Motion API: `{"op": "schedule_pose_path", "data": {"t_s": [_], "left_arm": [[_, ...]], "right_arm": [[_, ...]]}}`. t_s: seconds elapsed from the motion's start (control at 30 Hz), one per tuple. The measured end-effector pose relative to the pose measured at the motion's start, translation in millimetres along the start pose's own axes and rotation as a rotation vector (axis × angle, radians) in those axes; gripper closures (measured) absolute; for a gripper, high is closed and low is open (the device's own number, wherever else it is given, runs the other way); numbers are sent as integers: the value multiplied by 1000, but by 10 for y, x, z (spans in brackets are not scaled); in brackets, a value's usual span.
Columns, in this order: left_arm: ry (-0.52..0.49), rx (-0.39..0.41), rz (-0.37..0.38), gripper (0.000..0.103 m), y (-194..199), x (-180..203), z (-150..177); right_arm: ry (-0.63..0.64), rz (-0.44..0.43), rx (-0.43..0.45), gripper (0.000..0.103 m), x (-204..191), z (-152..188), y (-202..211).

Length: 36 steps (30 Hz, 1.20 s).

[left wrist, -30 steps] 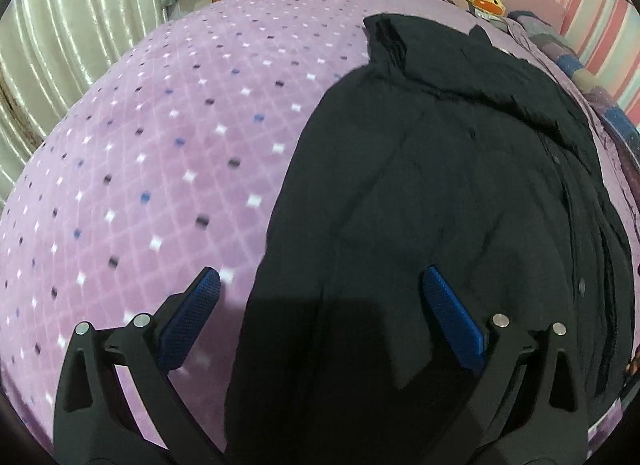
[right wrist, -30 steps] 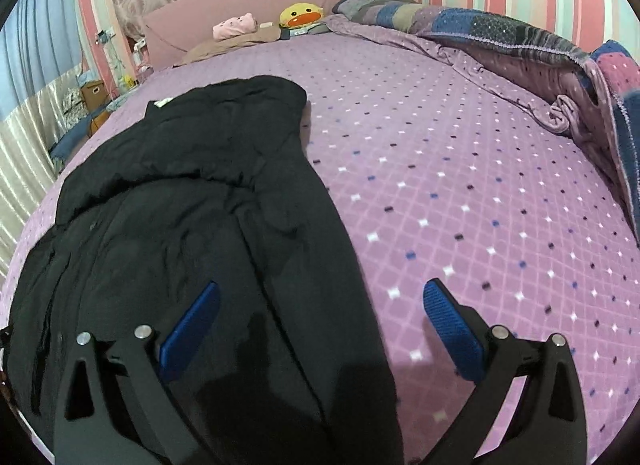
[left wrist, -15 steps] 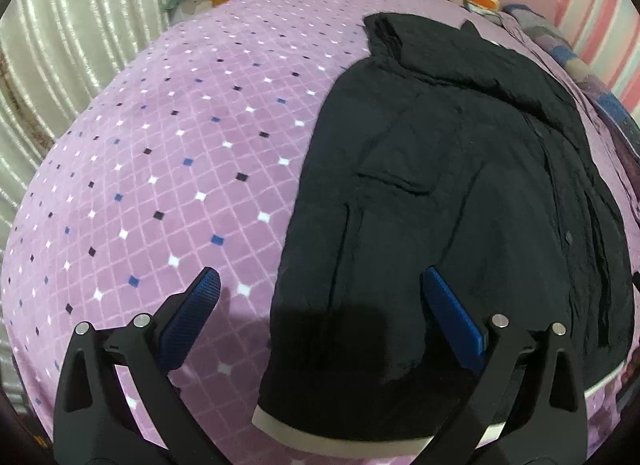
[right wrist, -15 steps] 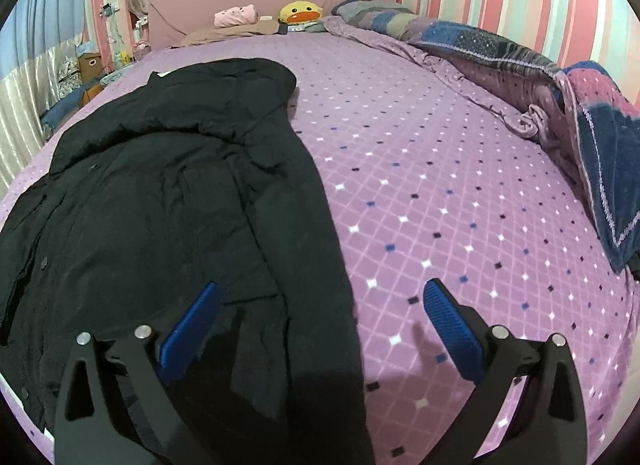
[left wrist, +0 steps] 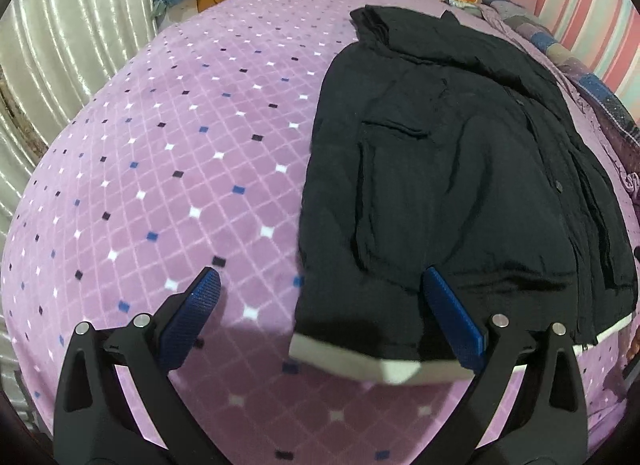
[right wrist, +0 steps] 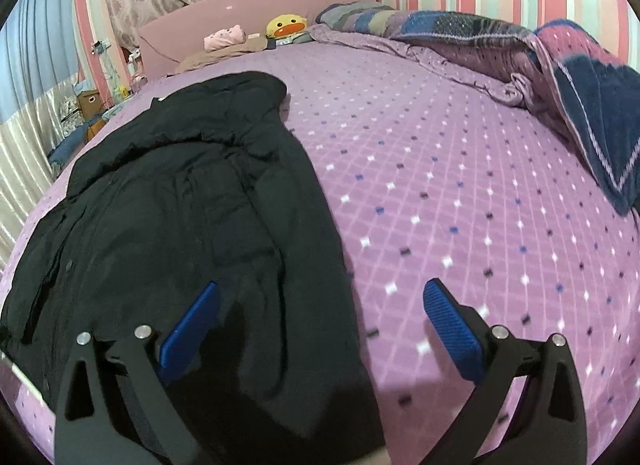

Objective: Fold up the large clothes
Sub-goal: 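Move both tools open toward the jacket's cream-lined hem, then grasp the jacket hem with the left tool while the right tool grasps the hem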

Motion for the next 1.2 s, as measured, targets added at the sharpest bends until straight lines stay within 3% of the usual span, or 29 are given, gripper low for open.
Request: {"op": "schedule_pose_path", "data": {"t_s": [0.23,0.43,0.67,0.77,0.87,0.9,0.93,1.2], "left_arm": [[-17,-30,24,3,-79,56,145],[32,-67,94,3,-154,-35,195],[24,-52,82,3,-138,-3,259],[13,-48,76,11,-154,26,256],[-33,-45,60,35,-158,130,276],[-57,-44,61,48,-150,183,291],[-75,-42,50,51,-145,225,304],[-93,-21,-3,62,-108,292,345]], "right_arm": [[8,10,1,2,89,228,189],[-36,-4,3,2,210,289,191],[-62,-27,-2,2,284,347,180],[-81,-37,-14,2,321,362,135],[-93,-49,-30,2,335,362,78],[-91,-50,-34,2,331,368,70],[-87,-48,-37,2,320,375,63],[-2,-47,-50,2,173,404,119]]}}
Point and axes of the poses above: each gripper's, at about its wrist camera, not at the fingertips, and y roughly against the way its jaws point, x to its right, z to its underside, the point moved 5 cm from there along -y, roughly the way its jaws point, and after that the axes turned 9 degrees about -x, right-handed, at the moved point
